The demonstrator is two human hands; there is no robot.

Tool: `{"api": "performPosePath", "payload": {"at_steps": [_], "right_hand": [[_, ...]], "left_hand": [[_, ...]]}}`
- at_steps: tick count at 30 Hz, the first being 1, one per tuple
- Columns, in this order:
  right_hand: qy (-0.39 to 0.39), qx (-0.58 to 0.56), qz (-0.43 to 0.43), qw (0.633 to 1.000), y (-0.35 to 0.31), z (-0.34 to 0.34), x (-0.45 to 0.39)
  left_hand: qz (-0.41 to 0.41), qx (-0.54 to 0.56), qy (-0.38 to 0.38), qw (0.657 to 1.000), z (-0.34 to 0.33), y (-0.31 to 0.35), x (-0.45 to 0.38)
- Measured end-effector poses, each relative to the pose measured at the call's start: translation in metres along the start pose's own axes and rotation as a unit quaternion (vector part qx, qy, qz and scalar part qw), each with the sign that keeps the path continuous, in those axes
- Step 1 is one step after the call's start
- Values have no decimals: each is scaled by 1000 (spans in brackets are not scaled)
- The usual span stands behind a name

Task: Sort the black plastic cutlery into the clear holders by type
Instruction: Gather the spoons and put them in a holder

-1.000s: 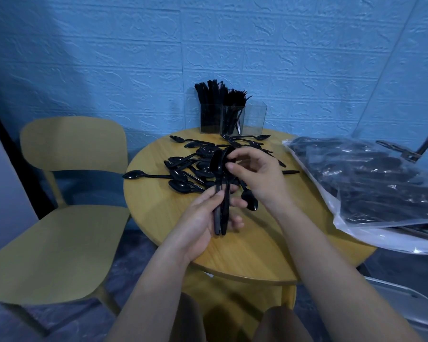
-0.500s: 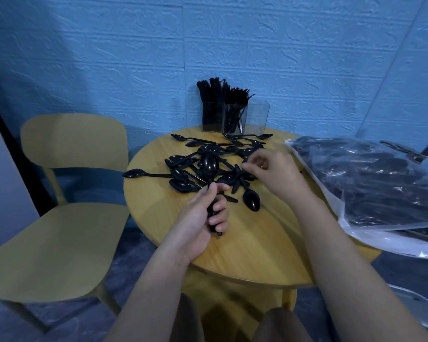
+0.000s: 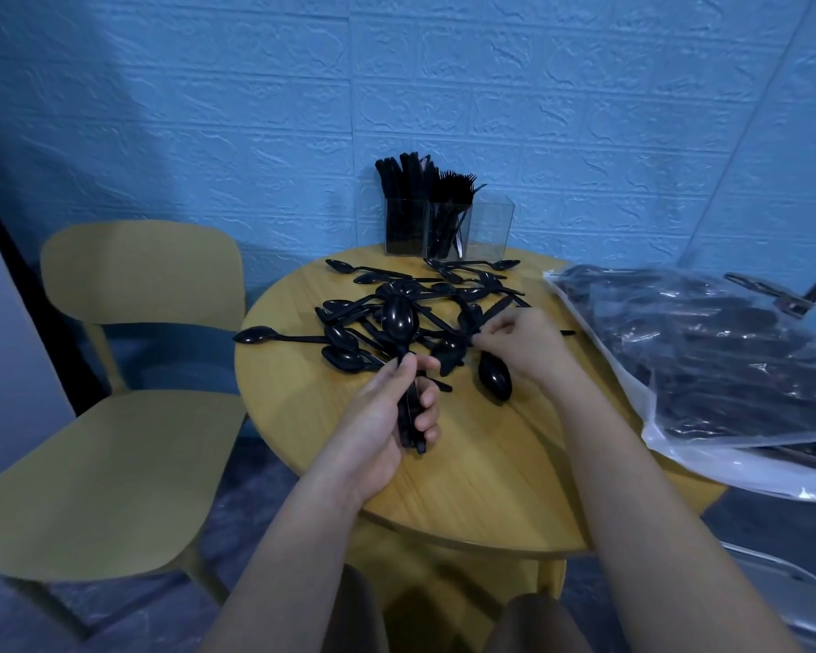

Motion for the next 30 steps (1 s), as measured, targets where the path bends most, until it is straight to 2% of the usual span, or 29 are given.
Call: {"api": "performPosePath", "payload": {"at_steps": [4,8,11,14,19,23,26,30], "right_hand": [[8,-72,-33,997,9,9,-1],[-13,-81,-51,995,12,5,1],[6,-94,-1,996,3,8,8],[27,-195,52,979,-9,15,16],[-59,-347,93,931,-23,13,26],[-59,-306,141,940,-27,11,32],[-48,-325,139,934,-29,9,34],[-166,-352,110,914,-33,-7,38]], "left_hand": [[2,1,2,1000,0,0,0],[-2,-1,7,1000,0,-1,0],[-5,-4,14,1000,1,-1,1],[-3,-7,20,1000,1,-1,1],[-11,3,15,1000,1,1,3],[-28,19,28,999,0,2,4],[-42,38,46,997,4,2,2],[-49,35,67,996,6,1,1]]}}
Point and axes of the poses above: each hand's wrist, its own x-axis away from the middle knuckle, its own z-axis out of the back of the hand, y = z × x, the point moved 5 cm from there along -x, towards the middle knuckle, and after that the axes turned 11 degrees about -x, right-handed, at the moved point
